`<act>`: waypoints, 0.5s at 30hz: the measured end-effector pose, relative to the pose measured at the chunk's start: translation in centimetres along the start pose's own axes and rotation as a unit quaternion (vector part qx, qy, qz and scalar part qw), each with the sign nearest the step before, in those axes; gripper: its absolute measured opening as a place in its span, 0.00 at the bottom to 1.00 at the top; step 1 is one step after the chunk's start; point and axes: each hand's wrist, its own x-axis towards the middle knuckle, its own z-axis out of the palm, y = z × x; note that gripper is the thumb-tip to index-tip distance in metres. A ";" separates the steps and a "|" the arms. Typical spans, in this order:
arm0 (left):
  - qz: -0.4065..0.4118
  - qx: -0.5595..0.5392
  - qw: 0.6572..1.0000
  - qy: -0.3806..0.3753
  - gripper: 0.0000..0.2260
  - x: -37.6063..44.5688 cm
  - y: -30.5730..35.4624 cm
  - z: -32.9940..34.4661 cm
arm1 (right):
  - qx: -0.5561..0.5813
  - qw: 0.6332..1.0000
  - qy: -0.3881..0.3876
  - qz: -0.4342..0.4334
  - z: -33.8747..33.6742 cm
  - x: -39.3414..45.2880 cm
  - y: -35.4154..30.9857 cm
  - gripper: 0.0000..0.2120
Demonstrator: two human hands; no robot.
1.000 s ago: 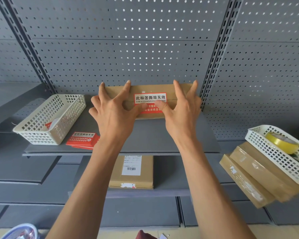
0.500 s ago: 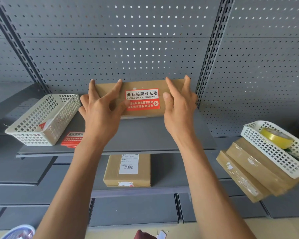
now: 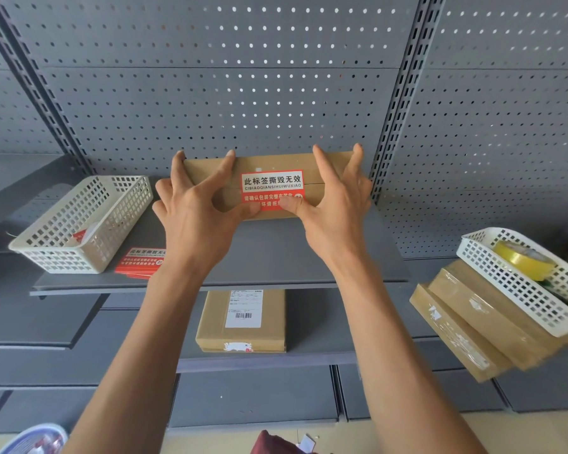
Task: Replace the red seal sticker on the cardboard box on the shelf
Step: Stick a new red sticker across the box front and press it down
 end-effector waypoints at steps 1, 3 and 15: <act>0.000 -0.007 1.000 -0.001 0.34 0.0 -0.1 -0.1 | 0.005 1.000 0.000 -0.002 -0.1 0.0 0.0 0.42; 0.003 -0.019 1.000 -0.001 0.33 0.0 -0.1 -0.2 | 0.015 1.000 0.000 -0.010 -0.4 0.2 0.0 0.40; 0.021 -0.016 0.999 -0.019 0.31 0.6 -0.9 -1.4 | 0.008 0.997 -0.051 -0.054 -2.1 0.2 0.9 0.32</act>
